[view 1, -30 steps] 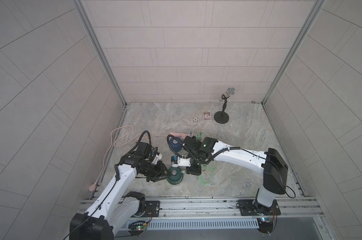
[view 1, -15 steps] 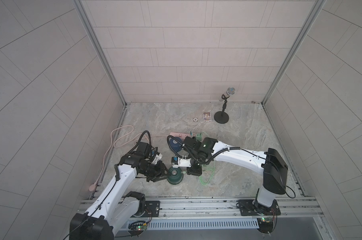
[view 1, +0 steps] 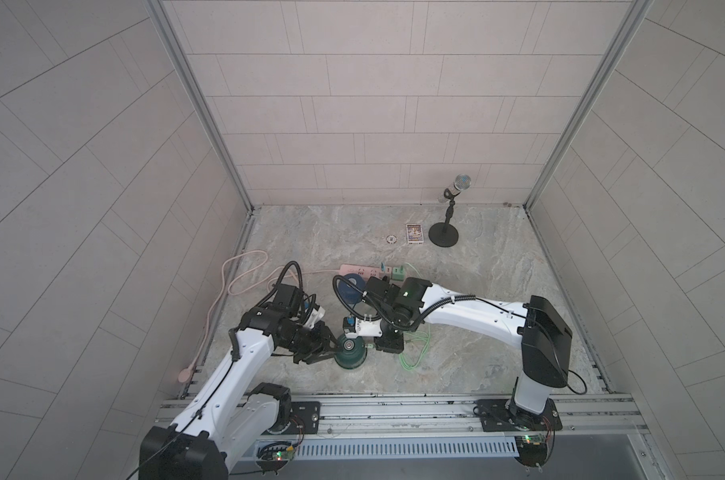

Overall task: Charge the cordless meat grinders
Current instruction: Insert the charging cable into the cordless meat grinder.

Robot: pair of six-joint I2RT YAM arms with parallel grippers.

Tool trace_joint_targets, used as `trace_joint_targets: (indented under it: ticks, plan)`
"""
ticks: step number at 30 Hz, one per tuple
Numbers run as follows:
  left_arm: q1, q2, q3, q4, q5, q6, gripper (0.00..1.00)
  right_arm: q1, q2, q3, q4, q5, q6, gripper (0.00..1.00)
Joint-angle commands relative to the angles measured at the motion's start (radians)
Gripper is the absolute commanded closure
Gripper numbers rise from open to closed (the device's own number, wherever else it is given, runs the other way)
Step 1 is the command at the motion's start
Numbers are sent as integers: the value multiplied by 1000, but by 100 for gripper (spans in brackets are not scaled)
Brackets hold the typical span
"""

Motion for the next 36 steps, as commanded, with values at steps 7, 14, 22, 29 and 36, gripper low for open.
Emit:
trace_joint_targets:
  ticks: [7, 14, 22, 29, 36]
  plan:
    - [2, 6, -13, -9, -41, 17, 67, 7, 5, 36, -24, 3, -15, 92]
    - [2, 7, -11, -7, -39, 19, 67, 10, 12, 47, -34, -5, -17, 92]
    - [2, 4, -12, -6, -40, 18, 67, 19, 20, 51, -37, -9, -16, 92]
    - [2, 8, -12, -6, -40, 20, 67, 19, 22, 76, -49, 12, -24, 92]
    - [-2, 16, -3, -4, -44, 20, 67, 30, 37, 120, -73, 10, -34, 92]
